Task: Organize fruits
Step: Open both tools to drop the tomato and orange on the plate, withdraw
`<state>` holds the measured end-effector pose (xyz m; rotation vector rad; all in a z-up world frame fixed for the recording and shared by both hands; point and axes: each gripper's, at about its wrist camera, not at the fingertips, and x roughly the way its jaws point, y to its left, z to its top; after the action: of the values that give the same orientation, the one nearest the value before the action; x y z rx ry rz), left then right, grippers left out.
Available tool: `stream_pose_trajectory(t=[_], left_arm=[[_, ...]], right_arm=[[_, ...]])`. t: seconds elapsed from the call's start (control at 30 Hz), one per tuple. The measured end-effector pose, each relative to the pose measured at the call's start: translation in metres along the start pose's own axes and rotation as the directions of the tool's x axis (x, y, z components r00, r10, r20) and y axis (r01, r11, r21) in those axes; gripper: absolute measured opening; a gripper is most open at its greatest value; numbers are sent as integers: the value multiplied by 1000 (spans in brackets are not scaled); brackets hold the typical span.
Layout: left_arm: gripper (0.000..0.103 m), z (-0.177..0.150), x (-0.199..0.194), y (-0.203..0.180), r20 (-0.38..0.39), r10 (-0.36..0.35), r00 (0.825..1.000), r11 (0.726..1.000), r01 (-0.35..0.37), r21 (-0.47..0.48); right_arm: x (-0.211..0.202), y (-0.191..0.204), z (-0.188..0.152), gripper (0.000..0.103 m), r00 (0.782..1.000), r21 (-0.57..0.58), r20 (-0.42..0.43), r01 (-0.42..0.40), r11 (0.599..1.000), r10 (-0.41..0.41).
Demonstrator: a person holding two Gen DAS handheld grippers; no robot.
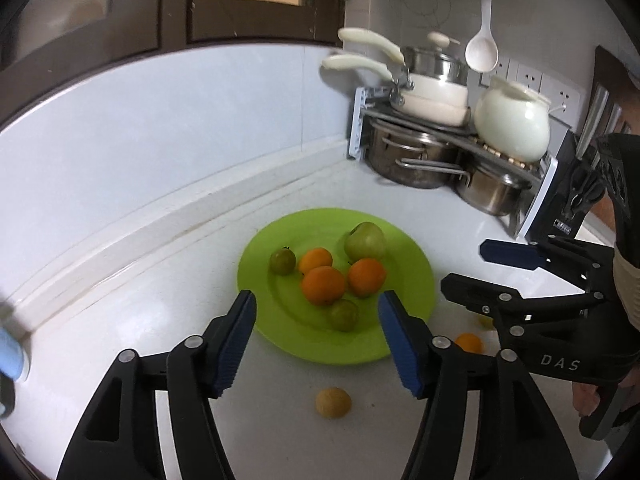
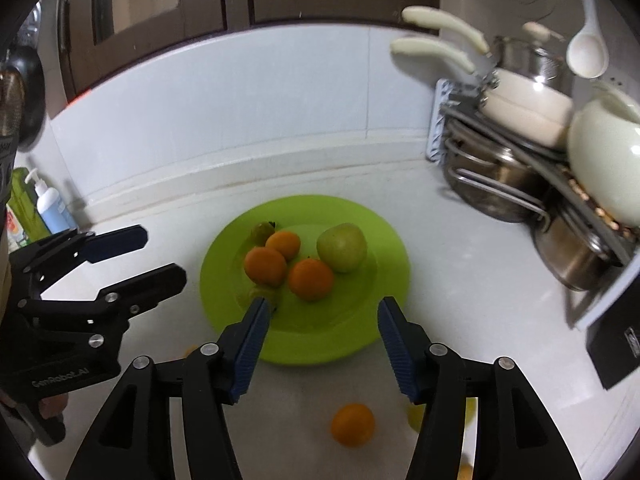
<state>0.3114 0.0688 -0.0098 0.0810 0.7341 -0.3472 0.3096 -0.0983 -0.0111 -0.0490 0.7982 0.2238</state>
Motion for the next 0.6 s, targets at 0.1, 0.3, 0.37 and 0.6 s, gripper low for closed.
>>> stream_pose_trajectory(t=[0.1,0.3,0.37,0.6], left_arm=[[70,-3,-19,-4,25,23,999,1000,-23,-4],[80,-11,-56,-14,78,56,995,998,-54,-24],[84,-14,-65,-18,92,56,994,998,-54,-23],[88,-25,-87,-38,130,-2,992,1000,0,17]], right_arm=[[-22,-1,-5,64,999,3,41,26,1000,-26],[-57,2,-15,71,990,21,111,81,997,-83],[-68,2,-21,71,986,24,133,100,995,-102],[-105,-1,-43,76,971,53,182,146,988,-153]])
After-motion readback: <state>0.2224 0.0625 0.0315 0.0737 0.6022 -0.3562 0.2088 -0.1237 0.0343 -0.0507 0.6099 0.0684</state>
